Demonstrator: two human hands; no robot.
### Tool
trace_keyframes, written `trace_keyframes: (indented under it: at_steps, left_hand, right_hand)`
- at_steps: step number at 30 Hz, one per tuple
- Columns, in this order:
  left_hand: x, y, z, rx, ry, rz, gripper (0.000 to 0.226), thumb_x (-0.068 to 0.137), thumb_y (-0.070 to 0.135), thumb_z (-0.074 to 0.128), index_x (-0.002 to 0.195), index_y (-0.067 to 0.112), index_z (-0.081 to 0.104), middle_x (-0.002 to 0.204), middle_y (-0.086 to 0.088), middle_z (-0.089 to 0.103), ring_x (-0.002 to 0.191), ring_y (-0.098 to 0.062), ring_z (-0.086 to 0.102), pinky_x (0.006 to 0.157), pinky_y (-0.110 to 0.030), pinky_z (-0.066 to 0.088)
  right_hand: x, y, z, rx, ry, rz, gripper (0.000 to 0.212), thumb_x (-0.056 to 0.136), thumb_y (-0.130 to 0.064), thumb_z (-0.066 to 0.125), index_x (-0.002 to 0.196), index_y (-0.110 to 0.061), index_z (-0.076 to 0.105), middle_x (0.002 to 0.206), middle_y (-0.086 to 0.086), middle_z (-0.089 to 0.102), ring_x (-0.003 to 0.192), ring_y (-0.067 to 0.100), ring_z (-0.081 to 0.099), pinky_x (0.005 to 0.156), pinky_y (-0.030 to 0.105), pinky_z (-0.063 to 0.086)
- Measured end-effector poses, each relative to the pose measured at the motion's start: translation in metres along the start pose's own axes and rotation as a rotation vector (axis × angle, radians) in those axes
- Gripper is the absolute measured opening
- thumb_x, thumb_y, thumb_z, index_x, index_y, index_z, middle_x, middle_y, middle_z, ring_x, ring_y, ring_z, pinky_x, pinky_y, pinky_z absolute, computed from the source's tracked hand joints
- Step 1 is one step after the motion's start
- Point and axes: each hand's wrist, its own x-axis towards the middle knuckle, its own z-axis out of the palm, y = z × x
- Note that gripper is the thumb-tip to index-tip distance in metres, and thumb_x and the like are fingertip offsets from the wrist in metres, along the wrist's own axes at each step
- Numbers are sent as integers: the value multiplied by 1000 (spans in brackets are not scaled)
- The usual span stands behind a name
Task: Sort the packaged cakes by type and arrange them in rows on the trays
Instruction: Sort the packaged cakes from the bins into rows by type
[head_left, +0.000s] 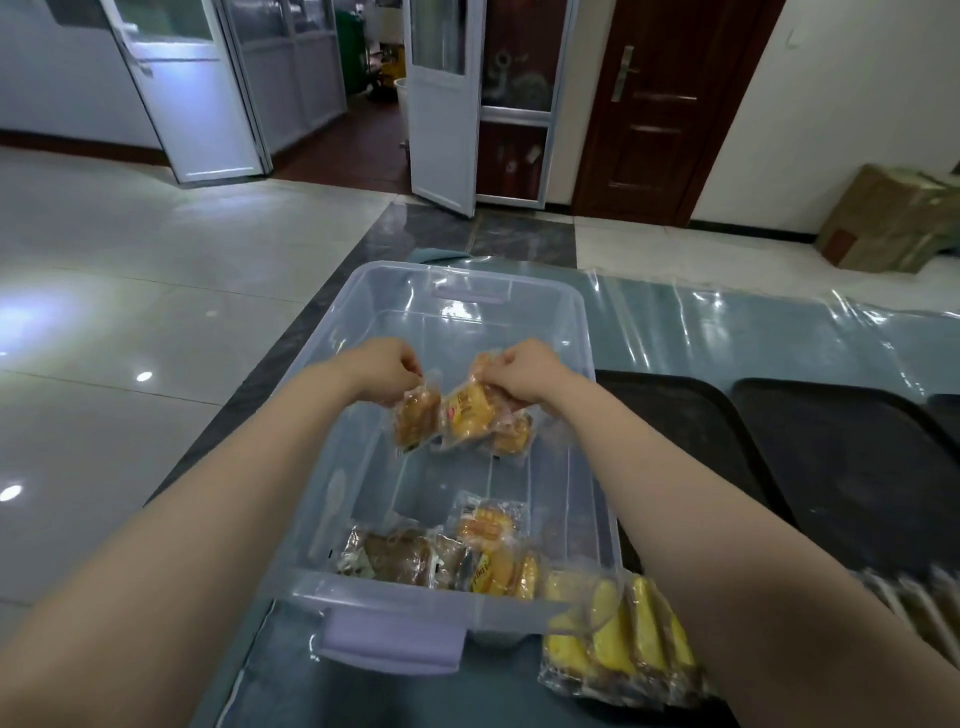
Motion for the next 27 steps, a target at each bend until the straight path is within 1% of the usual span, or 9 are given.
trace_keyframes:
  at_steps: [3,6,8,10,15,18,21,23,27]
  left_hand:
    - [-15,11,-1,-60,112,54,7,93,20,60,90,19,65,88,-4,70,79,-18,67,82,-40,57]
    - [-30,28,1,-203,238,91,8,94,21,59,91,17,65,88,-3,68,84,-23,66,86,-46,56]
    - [-40,41,5,-309,307,102,8,94,21,59,89,20,64,87,-1,66,88,-27,66,88,-50,55]
    - [-52,59,11,-427,352,119,8,95,20,60,88,20,63,86,0,66,90,-27,67,87,-48,56]
    - [-78,112,31,-550,387,183,7,97,18,59,93,14,63,93,-3,68,90,-20,67,77,-31,59]
    - [-89,137,44,-584,403,191,8,97,19,60,93,15,65,96,-3,70,89,-18,69,82,-37,60]
    - [-100,164,61,-615,431,190,9,96,21,60,90,21,66,93,0,71,87,-14,69,85,-40,60]
    - [-107,183,73,-596,466,187,10,95,23,61,87,26,66,88,5,71,84,-11,69,86,-41,59]
    - [-118,223,98,-584,548,166,11,96,22,60,87,28,64,88,6,70,86,-11,68,87,-41,58]
  right_hand:
    - [-22,2,-19,72,70,-63,37,94,-31,65,62,-16,55,49,-6,53,45,7,52,52,21,45]
    - [-46,7,-37,132,135,-160,34,97,-33,60,69,-13,57,65,3,58,57,10,53,51,15,42]
    - [-60,13,-48,182,162,-206,35,98,-36,59,70,-14,57,74,8,63,69,13,57,61,21,45]
    - [-72,23,-58,227,174,-221,35,98,-36,60,72,-12,58,76,6,62,73,13,58,67,25,47]
    - [-105,57,-86,372,173,-251,48,97,-39,60,90,9,63,83,18,67,74,15,62,75,31,53]
    - [-122,82,-108,433,191,-238,50,97,-41,60,90,8,64,90,21,70,76,19,65,83,42,56]
    - [-140,113,-133,405,233,-229,54,96,-43,60,89,10,64,90,26,67,74,23,63,79,39,53]
    - [-154,136,-150,365,238,-212,51,96,-43,60,88,7,67,86,21,70,76,27,67,79,36,54]
    - [-177,181,-178,312,235,-198,38,97,-40,60,75,-11,72,75,1,74,71,13,69,73,28,54]
